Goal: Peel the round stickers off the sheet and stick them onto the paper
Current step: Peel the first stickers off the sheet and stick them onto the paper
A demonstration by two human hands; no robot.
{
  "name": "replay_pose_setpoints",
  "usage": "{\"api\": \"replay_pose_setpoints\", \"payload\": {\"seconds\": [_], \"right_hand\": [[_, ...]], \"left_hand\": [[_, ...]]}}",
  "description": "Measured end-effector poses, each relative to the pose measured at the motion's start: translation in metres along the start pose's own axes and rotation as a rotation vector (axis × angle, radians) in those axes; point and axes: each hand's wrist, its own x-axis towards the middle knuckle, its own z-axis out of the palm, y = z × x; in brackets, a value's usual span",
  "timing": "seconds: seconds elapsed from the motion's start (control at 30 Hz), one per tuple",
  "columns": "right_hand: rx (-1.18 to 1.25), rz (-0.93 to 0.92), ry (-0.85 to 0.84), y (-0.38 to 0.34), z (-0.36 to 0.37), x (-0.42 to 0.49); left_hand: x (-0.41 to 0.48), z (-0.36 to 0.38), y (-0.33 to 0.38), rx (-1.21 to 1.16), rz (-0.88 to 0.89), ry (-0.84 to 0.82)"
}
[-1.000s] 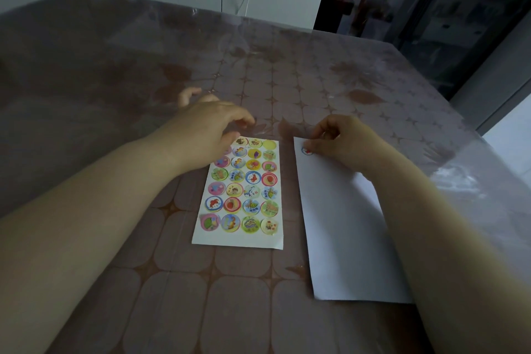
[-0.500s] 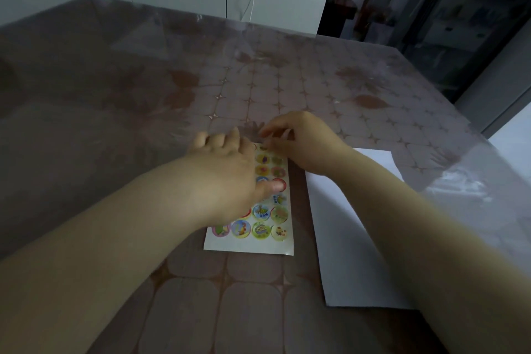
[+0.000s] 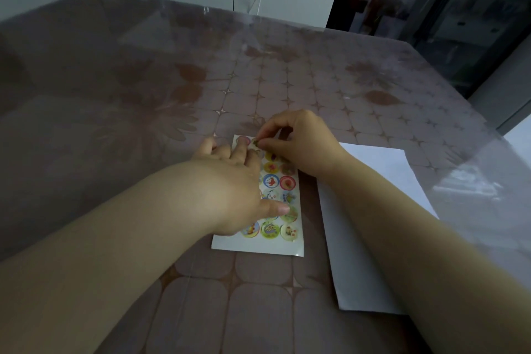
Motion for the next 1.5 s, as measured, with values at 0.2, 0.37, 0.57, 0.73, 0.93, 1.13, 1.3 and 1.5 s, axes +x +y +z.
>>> {"api": "replay_pose_setpoints", "payload": {"seconds": [0.2, 0.37, 0.57, 0.73, 0.93, 1.13, 1.3, 1.5], "right_hand": [[0.089, 0.027, -0.002, 0.002, -0.003, 0.0], [0.206, 0.174, 0.102, 0.0, -0.022, 0.002], [-0.078, 0.345, -0.041, 0.003, -0.108, -0.019], [0.027, 0.389, -0.06, 0.021, -0.086, -0.034], [0.146, 0.265, -0.035, 0.0, -0.048, -0.017], [0.124, 0.232, -0.068, -0.011, -0.031, -0.006], [-0.092, 0.375, -0.103, 0.026, -0.086, -0.016], [-0.072, 0.303, -0.089, 0.051, -0.088, -0.048]], "left_hand": [[0.001, 0.005, 0.005, 0.085, -0.02, -0.006], [0.003, 0.006, 0.004, 0.078, -0.004, 0.034], [0.011, -0.001, -0.006, -0.11, 0.011, 0.263], [0.024, -0.003, -0.016, -0.211, -0.01, 0.351], [0.037, -0.005, -0.039, -0.345, -0.09, 0.439], [0.044, -0.001, -0.042, -0.388, -0.023, 0.533], [0.05, 0.003, -0.04, -0.421, 0.052, 0.662], [0.052, 0.008, -0.024, -0.419, 0.179, 0.754]]}}
